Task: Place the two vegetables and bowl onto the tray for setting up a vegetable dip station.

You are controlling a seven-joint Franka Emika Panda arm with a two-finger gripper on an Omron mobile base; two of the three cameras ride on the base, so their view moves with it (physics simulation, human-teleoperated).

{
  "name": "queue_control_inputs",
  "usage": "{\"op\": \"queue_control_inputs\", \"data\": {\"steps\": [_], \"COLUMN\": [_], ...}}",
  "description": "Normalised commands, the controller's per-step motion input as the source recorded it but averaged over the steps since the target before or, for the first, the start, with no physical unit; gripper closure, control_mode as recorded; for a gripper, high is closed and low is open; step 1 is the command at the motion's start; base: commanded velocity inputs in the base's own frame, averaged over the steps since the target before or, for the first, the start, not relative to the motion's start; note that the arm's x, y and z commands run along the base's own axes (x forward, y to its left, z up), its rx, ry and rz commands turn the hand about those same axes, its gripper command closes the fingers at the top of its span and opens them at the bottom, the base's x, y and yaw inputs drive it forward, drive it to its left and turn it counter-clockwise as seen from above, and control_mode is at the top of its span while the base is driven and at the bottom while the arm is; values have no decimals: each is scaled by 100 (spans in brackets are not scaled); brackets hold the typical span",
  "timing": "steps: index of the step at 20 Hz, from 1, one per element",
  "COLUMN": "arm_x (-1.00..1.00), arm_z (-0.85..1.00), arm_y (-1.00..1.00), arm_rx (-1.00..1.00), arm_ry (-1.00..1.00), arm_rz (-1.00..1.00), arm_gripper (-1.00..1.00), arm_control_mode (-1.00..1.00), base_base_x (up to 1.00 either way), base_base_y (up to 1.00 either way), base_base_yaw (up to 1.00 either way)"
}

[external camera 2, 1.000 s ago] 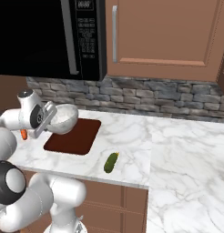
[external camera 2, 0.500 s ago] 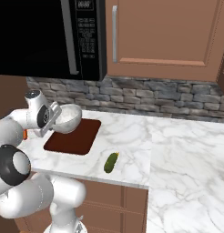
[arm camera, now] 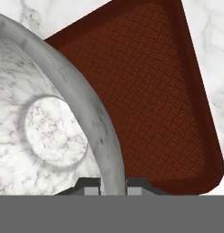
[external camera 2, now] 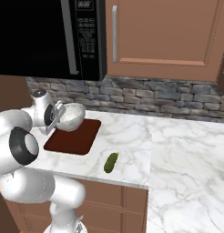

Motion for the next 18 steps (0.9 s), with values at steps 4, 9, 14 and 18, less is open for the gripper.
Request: {"op": "queue_control_inputs", "data": {"steps": [4,9,14,18], "arm_x": [17,15,19,22], "arm_z": [-12,-12,-14,-15], "arm_y": [0,0,0,0], "arm_rx": [0,2,1,2], "arm_ry": [0,0,0,0], "arm_rz": [0,0,0,0], "arm_gripper": [100,100,100,100], "arm_control_mode": [-100,-100,-100,-100], "base_base_x": [0,0,0,0], "base_base_y": [0,0,0,0], "base_base_yaw": [0,0,0,0]}}
